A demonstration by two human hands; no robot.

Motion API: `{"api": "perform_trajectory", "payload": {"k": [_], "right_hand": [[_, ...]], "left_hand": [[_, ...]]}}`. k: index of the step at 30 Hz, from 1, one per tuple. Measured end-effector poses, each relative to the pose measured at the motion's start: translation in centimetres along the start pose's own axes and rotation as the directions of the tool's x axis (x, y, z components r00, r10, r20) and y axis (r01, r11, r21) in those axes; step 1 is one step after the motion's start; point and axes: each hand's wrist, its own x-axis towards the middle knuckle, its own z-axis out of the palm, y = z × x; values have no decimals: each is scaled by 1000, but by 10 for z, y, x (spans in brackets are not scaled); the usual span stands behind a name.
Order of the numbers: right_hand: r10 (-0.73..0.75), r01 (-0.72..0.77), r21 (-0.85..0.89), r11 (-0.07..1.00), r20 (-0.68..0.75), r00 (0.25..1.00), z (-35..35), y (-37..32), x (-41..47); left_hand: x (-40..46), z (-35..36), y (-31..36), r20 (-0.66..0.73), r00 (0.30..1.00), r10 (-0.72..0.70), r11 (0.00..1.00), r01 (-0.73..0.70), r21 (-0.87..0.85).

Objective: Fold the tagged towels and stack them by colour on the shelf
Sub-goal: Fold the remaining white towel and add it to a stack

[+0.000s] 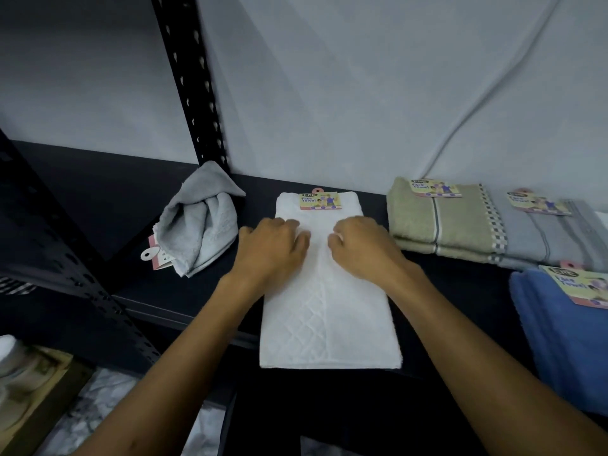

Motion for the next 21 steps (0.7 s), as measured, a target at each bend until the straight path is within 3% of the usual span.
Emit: {"api": "perform_trajectory", "payload": {"k": [3, 7, 11, 16, 21], "right_hand": [[-7, 23, 95, 995, -168, 986, 8, 5, 40], [-68, 67, -14, 998, -53, 996, 35, 17, 61], [-43, 44, -77, 996, 11, 999, 41, 23, 60], [73, -69, -72, 995, 63, 995, 42, 20, 60], [84, -84, -25, 996, -14, 996, 40, 19, 57]], "left_hand": [[41, 8, 4, -53, 997, 55, 998, -54, 32], [62, 32, -7, 139, 989, 58, 998, -57, -12], [62, 44, -13, 238, 971, -8, 998, -7, 63], [63, 44, -10, 254, 963, -86, 992, 59, 113], [61, 44, -12, 202, 974, -101, 993, 88, 74]]}}
